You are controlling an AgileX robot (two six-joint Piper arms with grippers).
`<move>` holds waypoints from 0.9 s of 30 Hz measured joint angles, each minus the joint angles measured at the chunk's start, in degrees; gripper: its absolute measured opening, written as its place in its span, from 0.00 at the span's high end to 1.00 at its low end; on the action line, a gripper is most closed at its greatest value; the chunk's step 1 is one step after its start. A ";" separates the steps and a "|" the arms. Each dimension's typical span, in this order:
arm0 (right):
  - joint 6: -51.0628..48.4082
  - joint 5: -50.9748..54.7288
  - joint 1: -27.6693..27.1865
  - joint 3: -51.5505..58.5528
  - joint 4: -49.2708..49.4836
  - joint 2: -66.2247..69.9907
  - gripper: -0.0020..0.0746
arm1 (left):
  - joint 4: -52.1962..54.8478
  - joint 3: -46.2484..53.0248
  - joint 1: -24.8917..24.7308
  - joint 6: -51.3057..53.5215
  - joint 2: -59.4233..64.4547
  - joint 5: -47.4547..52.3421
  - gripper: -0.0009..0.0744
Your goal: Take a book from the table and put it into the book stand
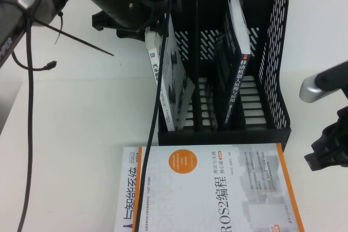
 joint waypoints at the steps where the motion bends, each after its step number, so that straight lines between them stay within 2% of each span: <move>1: 0.00 -0.03 0.00 0.00 0.00 0.00 0.97 | 0.00 0.00 0.00 0.01 0.00 0.00 0.56; 7: 0.08 -0.86 0.00 0.00 -0.55 -1.73 0.97 | 2.32 0.00 0.00 0.14 -1.64 0.00 0.56; 13: 4.40 -1.23 0.00 0.00 -6.29 -8.60 0.97 | 9.20 0.00 0.00 0.14 -7.19 0.74 0.56; 18: 8.21 -1.23 0.00 0.00 -9.69 -16.51 0.97 | 13.42 -0.09 0.00 1.85 -12.47 4.69 0.56; 27: 12.74 1.20 0.00 0.11 -10.19 -29.98 0.97 | 17.21 -0.09 0.00 4.35 -21.95 12.55 0.56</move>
